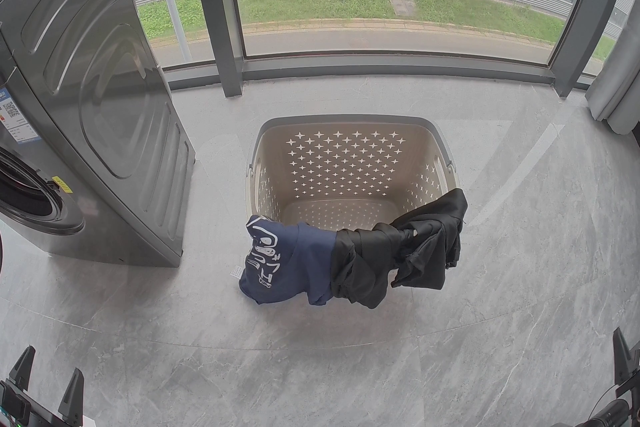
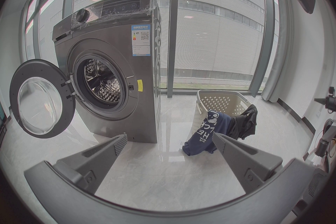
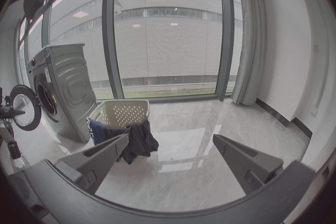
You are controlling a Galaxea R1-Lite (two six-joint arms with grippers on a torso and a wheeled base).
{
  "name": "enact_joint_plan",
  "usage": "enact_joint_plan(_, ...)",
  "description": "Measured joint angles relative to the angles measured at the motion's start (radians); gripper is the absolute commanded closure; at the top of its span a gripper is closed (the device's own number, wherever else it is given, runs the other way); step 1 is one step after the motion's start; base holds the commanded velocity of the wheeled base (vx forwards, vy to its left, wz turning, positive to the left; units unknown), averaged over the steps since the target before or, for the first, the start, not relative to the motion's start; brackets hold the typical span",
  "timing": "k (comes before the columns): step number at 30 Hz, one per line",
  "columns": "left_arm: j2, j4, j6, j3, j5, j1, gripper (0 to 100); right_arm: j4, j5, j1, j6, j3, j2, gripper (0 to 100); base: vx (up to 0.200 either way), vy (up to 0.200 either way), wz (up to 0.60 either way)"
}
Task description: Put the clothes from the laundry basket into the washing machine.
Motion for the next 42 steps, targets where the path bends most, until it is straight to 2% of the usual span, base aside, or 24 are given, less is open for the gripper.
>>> enact_joint_plan(6,0.000,0.000,0.000,0.000,0.000,0.000,0,-0.018,0.036,0.003,0.047,-0.051,0.112,0,0.000,0.000,0.00)
enact_joint_plan(11,0.000,0.000,0.000,0.000,0.000,0.000,0,-0.100,0.071,0.008,0.085,-0.060,0.298,0,0.000,0.000,0.00)
enact_joint_plan(20,0.000,0.000,0.000,0.000,0.000,0.000,0,-0.337,0.104,0.056,0.127,-0.056,0.724,0,0.000,0.000,0.00)
enact_joint_plan(28,0.000,0.000,0.000,0.000,0.000,0.000,0,-0.612,0.114,0.114,0.145,-0.033,1.080,0,0.000,0.000,0.00)
enact_joint_plan(42,0.000,0.000,0.000,0.000,0.000,0.000,0,-1.084,0.094,0.264,0.174,-0.030,1.577,0,0.000,0.000,0.00)
